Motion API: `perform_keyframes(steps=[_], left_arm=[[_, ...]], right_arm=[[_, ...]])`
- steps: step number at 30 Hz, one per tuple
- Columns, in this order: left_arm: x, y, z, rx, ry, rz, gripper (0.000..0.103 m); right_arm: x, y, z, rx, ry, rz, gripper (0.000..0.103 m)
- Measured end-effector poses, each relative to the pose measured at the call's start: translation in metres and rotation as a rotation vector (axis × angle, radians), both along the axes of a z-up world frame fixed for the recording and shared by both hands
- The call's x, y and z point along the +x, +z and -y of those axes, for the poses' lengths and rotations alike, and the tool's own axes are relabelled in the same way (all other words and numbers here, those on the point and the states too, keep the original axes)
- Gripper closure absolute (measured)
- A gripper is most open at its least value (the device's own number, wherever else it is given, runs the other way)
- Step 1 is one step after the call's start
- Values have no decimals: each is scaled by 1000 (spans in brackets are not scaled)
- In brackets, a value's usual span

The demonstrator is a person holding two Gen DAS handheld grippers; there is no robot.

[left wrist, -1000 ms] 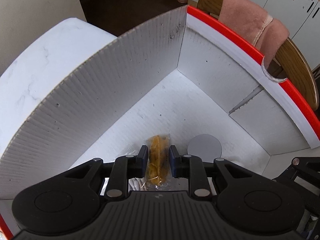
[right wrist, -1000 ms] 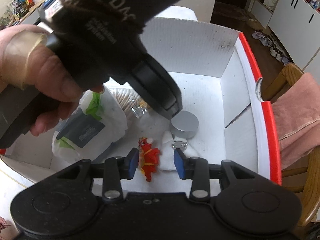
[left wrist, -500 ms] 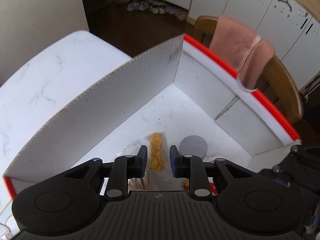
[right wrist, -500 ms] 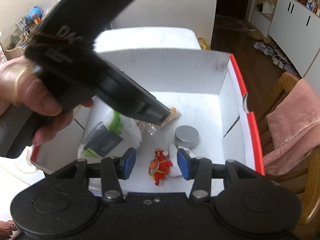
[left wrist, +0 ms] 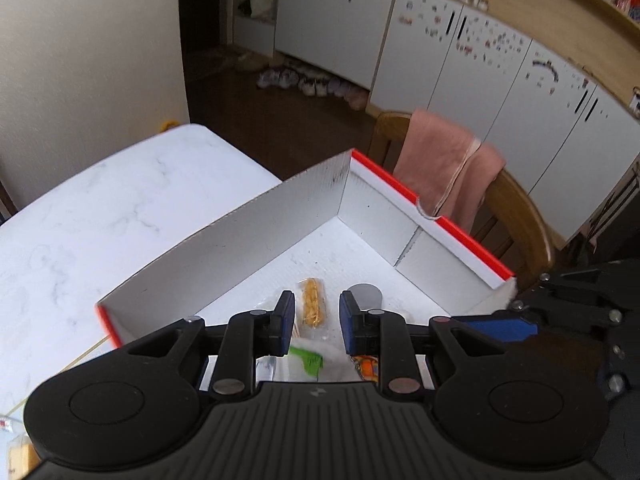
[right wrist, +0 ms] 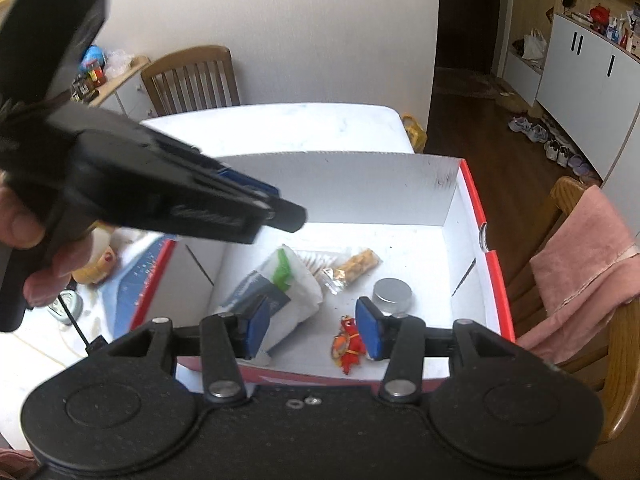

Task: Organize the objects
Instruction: 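Withdraw both grippers from the shoebox back over the table items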

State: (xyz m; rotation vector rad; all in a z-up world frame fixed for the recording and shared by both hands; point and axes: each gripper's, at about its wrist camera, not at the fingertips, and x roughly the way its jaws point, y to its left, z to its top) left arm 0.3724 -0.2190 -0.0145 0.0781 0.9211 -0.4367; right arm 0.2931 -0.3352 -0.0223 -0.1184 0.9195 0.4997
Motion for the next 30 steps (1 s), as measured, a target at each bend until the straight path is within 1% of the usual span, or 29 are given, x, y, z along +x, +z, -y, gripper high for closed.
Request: perform_keyframes(steps=[9, 12, 18, 21, 22, 23, 27, 29, 30], left_arm=[[-58, 22, -30, -28, 33, 95, 81], [-76, 27, -42, -48, 45, 113, 81], [-111, 33, -73, -65, 76, 144, 80], [-128, 33, -90, -67, 102, 159, 63], [-134, 33, -97, -68, 112, 165, 50], [-139, 33, -103, -73, 123, 173, 43], [-157, 33, -133, -86, 176, 179, 40], [-166, 31, -148, -90, 202, 180, 34], [-170, 30, -155, -90, 211, 182, 34]], right_arm=[[-29, 17, -10, 32, -11, 67, 56], [-35, 19, -18, 33, -5, 84, 56], [-50, 22, -37, 40, 1, 105, 54], [-58, 24, -48, 53, -1, 108, 50], [-61, 24, -51, 62, -2, 106, 47], [-64, 25, -55, 68, -2, 107, 45], [-75, 25, -74, 73, 9, 108, 40], [-80, 25, -83, 76, 17, 107, 36], [-82, 24, -87, 79, 21, 105, 35]])
